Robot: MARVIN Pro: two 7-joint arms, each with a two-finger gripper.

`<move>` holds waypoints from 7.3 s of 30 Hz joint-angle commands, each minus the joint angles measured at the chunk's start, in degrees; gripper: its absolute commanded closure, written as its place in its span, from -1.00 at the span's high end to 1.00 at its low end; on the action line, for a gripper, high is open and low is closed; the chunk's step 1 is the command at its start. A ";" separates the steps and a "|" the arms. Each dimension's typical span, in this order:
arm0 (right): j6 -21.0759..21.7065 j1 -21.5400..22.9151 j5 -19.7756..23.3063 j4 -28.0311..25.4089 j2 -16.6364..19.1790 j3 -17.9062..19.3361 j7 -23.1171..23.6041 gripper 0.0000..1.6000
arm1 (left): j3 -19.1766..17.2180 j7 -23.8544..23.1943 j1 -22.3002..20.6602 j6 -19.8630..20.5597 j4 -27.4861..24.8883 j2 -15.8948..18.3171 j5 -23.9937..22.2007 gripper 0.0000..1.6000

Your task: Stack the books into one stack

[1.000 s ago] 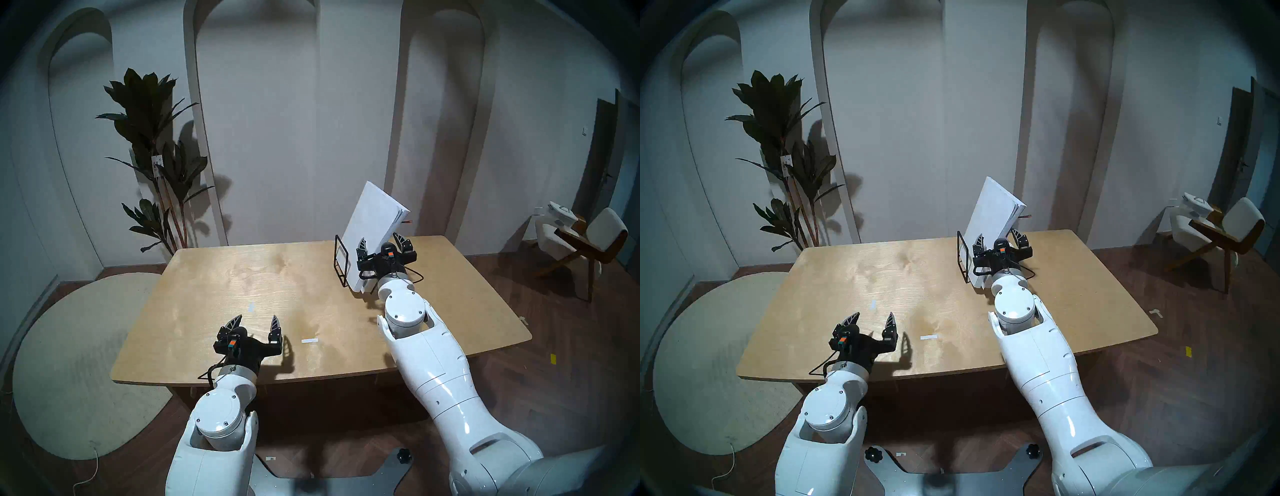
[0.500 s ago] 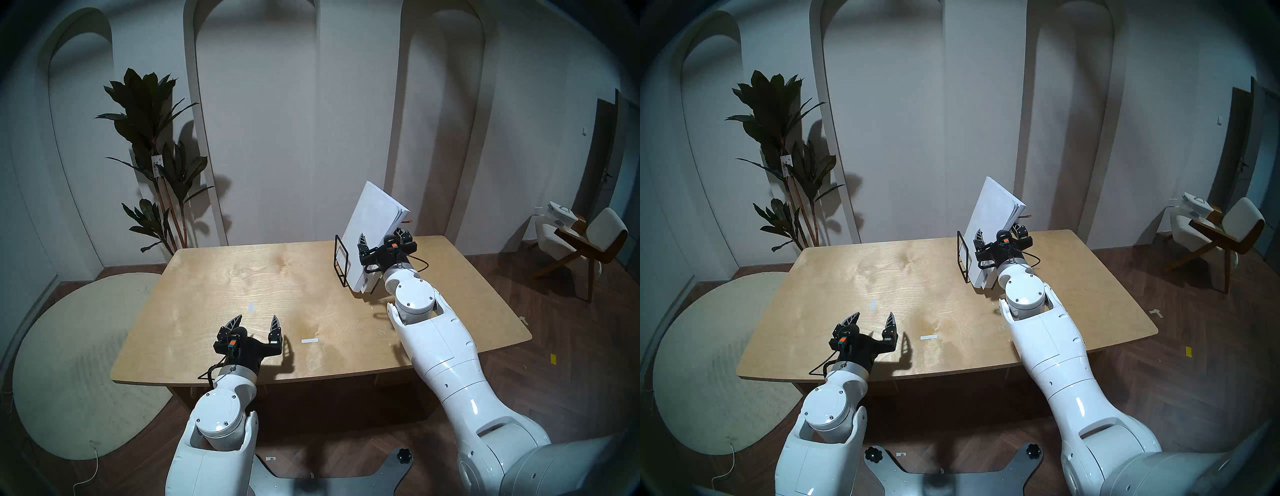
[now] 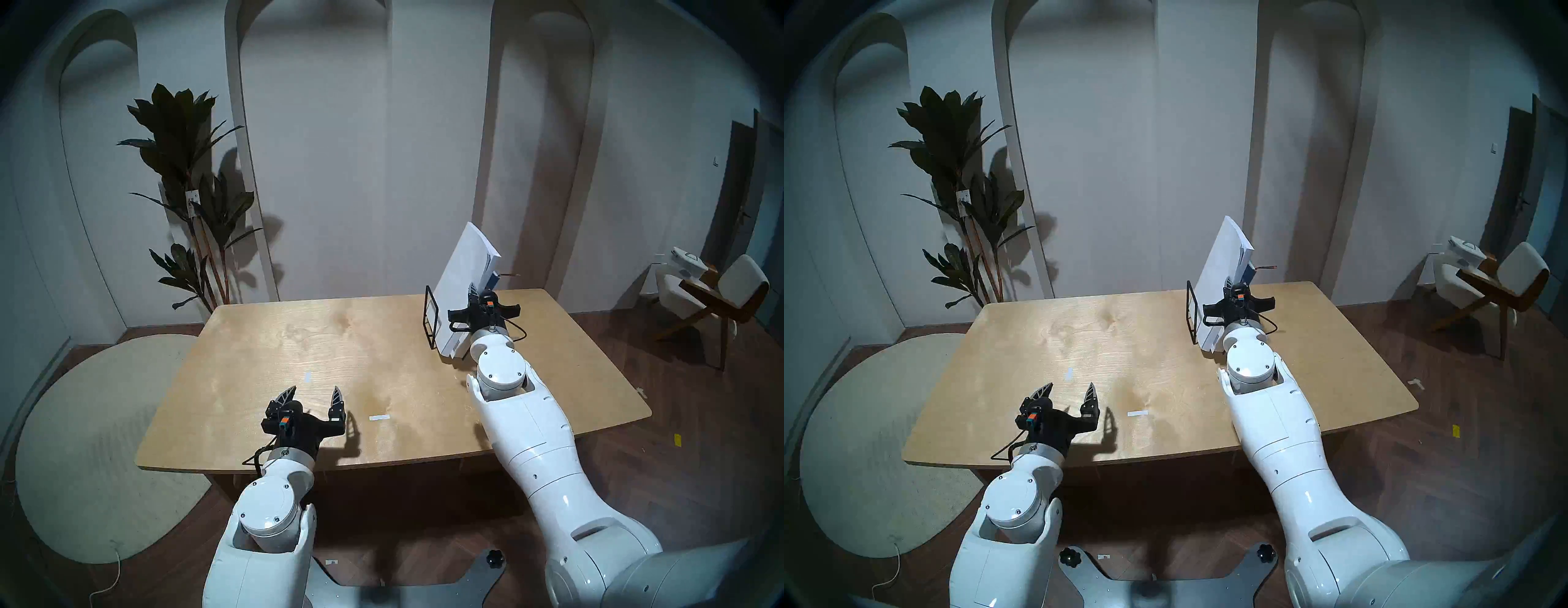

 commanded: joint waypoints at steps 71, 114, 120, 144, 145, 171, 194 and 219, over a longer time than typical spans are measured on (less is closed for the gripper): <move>-12.06 1.76 -22.10 -17.52 5.69 -18.52 -1.90 -1.00 | 0.03 0.08 -0.24 -0.26 -1.18 0.16 -0.09 1.00; 0.27 7.01 -31.70 1.76 3.91 -25.19 12.06 -1.00 | 0.05 0.11 -0.22 -0.23 -1.21 0.17 -0.11 1.00; 1.08 7.18 -32.46 3.75 2.75 -26.78 13.48 -1.00 | 0.05 0.11 -0.22 -0.23 -1.22 0.16 -0.10 1.00; 5.32 10.46 -24.85 13.31 -5.72 -24.66 21.78 1.00 | 0.02 0.05 -0.32 -0.29 -1.03 0.16 -0.07 1.00; 6.00 9.88 -24.09 12.47 -5.91 -24.50 22.95 1.00 | 0.01 0.04 -0.33 -0.29 -1.01 0.16 -0.07 1.00; 13.45 3.47 -9.21 -5.63 -8.50 -12.41 25.31 1.00 | 0.00 0.02 -0.38 -0.30 -0.91 0.16 -0.06 1.00; 1.39 -1.36 -5.67 -20.75 -6.25 -5.02 18.68 1.00 | -0.04 0.00 -0.58 -0.29 -0.38 0.14 0.02 1.00; -4.31 -19.87 -5.39 -39.28 -2.77 -0.97 9.31 1.00 | -0.08 -0.02 -0.78 -0.32 0.25 0.14 0.02 1.00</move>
